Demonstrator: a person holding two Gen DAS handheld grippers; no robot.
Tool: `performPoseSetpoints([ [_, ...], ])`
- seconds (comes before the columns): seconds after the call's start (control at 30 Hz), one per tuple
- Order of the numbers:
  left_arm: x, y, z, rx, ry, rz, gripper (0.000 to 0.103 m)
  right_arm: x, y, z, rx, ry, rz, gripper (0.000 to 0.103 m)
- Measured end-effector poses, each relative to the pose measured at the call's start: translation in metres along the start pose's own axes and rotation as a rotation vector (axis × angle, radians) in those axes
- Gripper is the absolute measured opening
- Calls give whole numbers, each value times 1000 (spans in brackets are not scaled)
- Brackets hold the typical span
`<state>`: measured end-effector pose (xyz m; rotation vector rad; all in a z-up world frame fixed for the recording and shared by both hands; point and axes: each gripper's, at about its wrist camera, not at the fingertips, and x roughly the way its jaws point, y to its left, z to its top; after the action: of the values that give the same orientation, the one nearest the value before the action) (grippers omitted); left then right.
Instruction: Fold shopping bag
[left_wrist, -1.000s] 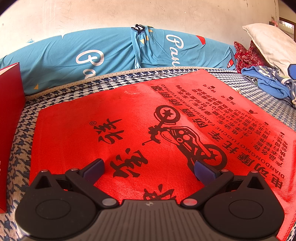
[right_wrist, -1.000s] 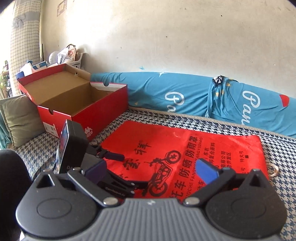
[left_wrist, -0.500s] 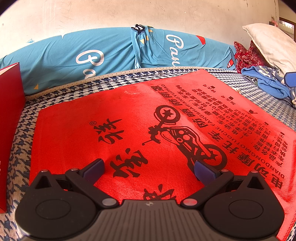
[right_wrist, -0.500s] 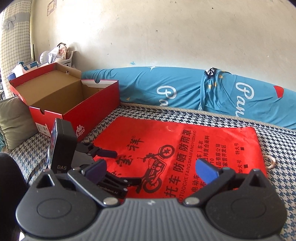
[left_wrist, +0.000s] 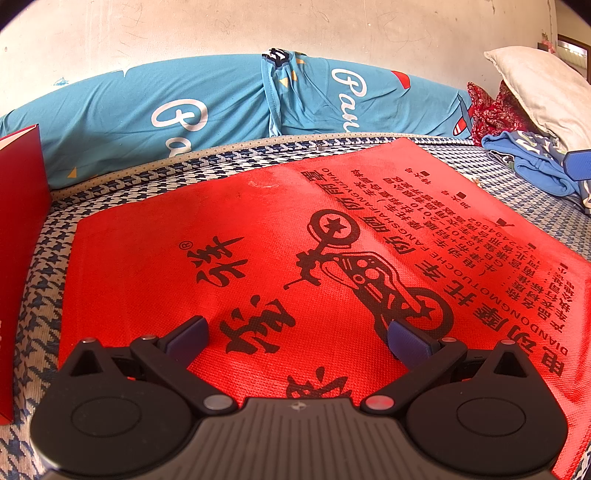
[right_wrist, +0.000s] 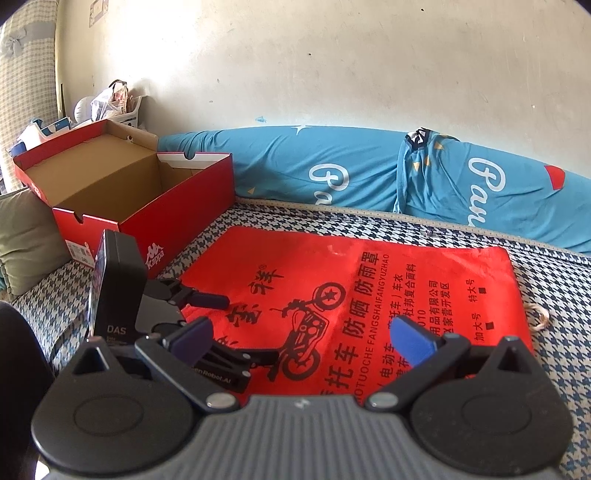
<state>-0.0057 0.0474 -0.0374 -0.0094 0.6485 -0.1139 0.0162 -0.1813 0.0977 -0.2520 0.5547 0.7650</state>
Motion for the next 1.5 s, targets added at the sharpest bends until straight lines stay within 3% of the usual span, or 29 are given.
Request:
performPoseSetpoints([
  [0.47,0,0,0,0,0,0,103,2,3,0,-11,5,14,103],
  [0.97,0,0,0,0,0,-1,103,5,21,-4,-108,16,35,103],
  [1.27,0,0,0,0,0,-1,103,16,-3,-3,19,62,-105,103],
  [1.5,0,0,0,0,-1,-1,103,24,-12,-5,36,86,-142,103],
])
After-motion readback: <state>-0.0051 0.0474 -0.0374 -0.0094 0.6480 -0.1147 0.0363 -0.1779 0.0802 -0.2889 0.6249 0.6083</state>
